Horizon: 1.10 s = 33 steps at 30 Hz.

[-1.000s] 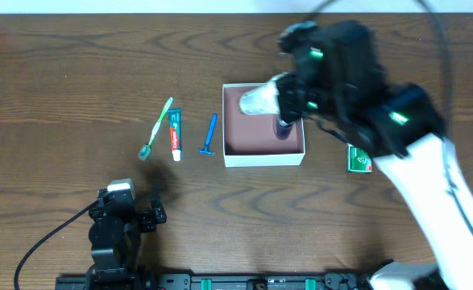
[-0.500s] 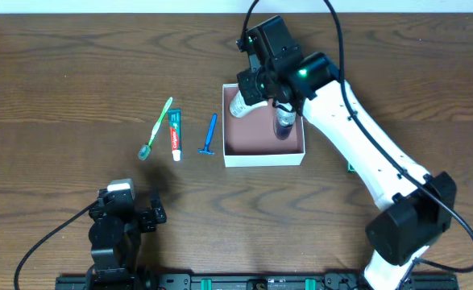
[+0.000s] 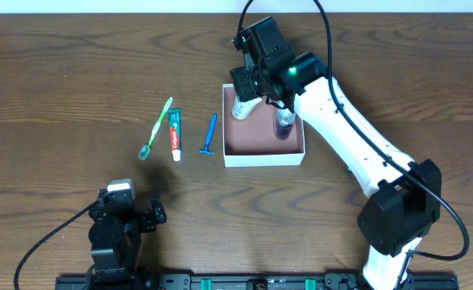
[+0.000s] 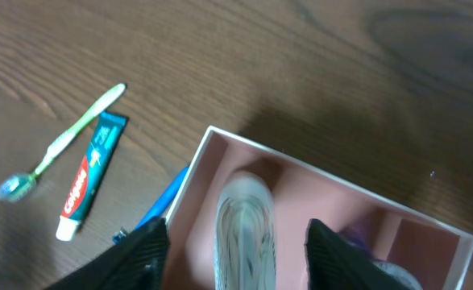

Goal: Pack container
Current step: 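Place the lotion tube upright in the box's left corner, then grasp the green Dettol soap bar with the right gripper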

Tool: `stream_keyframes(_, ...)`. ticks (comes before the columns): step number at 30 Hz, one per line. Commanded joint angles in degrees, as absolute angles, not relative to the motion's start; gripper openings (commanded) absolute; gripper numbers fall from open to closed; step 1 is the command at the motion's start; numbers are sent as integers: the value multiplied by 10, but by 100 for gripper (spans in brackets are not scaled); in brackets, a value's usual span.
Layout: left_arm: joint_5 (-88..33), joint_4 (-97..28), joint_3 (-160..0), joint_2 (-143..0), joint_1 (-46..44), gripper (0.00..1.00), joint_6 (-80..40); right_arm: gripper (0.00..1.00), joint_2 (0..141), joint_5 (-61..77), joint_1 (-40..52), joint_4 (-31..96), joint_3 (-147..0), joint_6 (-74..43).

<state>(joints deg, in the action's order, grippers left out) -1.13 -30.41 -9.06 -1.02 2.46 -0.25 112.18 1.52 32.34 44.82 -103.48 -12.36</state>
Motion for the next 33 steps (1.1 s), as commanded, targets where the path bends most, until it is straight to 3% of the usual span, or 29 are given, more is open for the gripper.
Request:
stream_keyframes(1, -10, -304, -83, -10, 22, 98, -12, 62, 1113, 13, 328, 435, -1046, -98)
stream_keyframes(12, -10, -304, -83, -10, 22, 98, -12, 63, 1087, -13, 325, 482, -1112, -61)
stream_keyframes(26, -10, -304, -83, -10, 22, 98, -12, 65, 982, -75, 265, 840, -1146, -99)
stream_keyframes(33, -10, -304, -83, -10, 22, 98, -12, 70, 983, -74, 196, 872, -1086, -126)
